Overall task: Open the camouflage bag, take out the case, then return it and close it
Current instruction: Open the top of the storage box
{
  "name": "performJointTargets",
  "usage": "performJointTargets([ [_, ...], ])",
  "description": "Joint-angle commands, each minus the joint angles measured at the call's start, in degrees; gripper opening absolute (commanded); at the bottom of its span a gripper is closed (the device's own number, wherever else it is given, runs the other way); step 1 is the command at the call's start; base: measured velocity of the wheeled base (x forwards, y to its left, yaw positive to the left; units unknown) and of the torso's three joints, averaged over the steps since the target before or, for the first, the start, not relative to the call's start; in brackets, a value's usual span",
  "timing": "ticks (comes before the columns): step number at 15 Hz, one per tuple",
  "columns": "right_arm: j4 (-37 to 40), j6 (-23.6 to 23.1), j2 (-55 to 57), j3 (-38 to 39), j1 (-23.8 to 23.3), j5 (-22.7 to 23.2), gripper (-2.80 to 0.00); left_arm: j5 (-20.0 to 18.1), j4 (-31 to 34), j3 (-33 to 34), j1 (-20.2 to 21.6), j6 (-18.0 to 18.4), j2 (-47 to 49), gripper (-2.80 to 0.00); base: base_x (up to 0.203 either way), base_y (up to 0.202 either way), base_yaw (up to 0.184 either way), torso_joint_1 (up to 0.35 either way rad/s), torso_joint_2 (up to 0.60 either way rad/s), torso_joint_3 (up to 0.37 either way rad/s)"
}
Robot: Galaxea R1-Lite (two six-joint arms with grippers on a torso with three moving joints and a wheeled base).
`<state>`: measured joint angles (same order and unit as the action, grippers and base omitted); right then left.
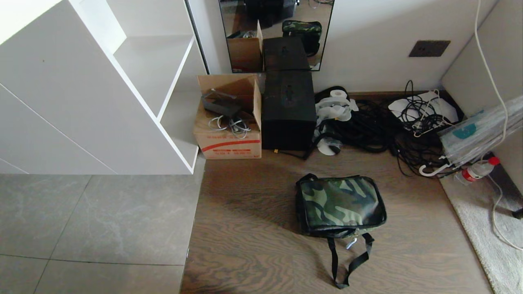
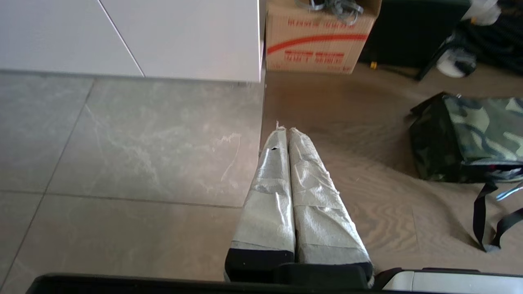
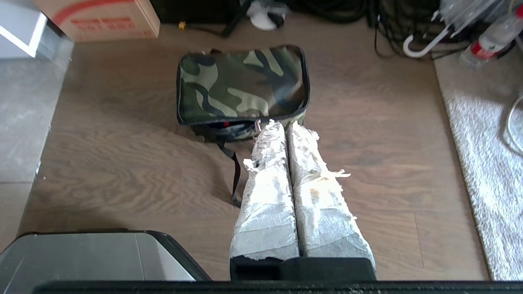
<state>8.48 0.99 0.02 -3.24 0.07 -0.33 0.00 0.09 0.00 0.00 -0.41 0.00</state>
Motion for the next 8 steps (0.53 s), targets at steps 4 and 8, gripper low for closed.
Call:
performJointTargets([
  [4, 0.04, -0.02, -0.11, -0.01, 0.01, -0.02, -2.8, 0.0, 0.0, 0.0, 0.0, -0.02, 0.09, -2.8, 0.0, 0.0, 0.0, 0.004, 0.0, -0.194],
  [8, 0.04, -0.02, -0.02, -0.01, 0.01, -0.02, -2.8, 0.0, 0.0, 0.0, 0.0, -0.02, 0.09, -2.8, 0.0, 0.0, 0.0, 0.0, 0.0, -0.198],
])
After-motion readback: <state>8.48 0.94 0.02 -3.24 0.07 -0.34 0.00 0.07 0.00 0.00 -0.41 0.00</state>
